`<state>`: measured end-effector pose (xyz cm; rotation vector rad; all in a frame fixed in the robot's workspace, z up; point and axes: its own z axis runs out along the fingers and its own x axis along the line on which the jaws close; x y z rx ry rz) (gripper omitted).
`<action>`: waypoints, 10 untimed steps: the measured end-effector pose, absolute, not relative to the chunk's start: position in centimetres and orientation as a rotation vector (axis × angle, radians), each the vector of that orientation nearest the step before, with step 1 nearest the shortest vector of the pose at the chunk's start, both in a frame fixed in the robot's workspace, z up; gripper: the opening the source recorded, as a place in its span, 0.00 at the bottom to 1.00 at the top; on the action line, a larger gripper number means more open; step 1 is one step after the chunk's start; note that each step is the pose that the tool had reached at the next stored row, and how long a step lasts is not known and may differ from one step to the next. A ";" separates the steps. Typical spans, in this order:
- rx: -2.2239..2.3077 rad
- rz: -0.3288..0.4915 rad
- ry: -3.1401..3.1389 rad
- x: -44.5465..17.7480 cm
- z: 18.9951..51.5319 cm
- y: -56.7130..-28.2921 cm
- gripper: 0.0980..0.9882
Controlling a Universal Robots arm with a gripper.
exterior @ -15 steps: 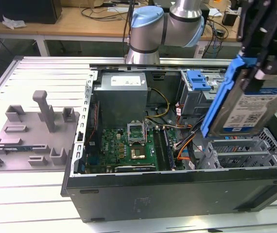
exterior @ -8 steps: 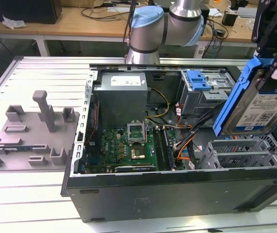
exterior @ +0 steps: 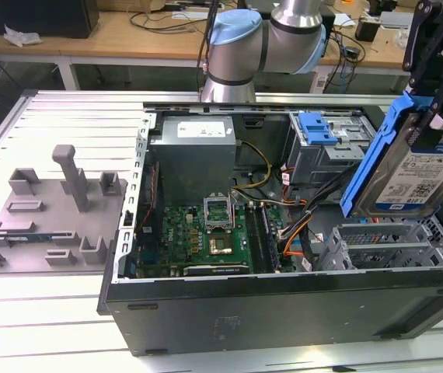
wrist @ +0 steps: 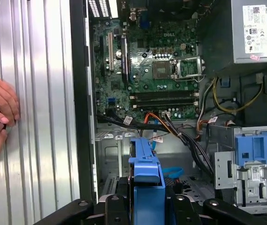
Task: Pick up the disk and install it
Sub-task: 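Insert the disk into the insertion slot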
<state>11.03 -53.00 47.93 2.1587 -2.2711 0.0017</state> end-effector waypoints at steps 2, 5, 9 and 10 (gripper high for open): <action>2.176 0.002 -2.254 11.2 47.8 -53.0 0.30; 2.205 0.003 -2.225 11.2 47.6 -53.1 0.30; 2.210 0.003 -2.220 11.2 47.5 -53.2 0.30; 2.210 0.004 -2.220 11.2 47.5 -53.2 0.30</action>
